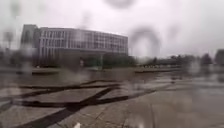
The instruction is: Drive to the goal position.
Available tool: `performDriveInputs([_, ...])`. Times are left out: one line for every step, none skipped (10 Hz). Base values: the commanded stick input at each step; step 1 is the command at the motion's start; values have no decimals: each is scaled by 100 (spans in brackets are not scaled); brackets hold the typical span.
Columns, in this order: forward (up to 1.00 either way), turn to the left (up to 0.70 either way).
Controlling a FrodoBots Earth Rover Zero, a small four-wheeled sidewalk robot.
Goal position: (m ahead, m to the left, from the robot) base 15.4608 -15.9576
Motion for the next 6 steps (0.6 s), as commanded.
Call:
performDriveInputs([0,-70])
performDriveInputs([34,-42])
performDriveInputs([70,-13])
performDriveInputs([70,-13])
performDriveInputs([70,-13])
performDriveInputs([70,-13])
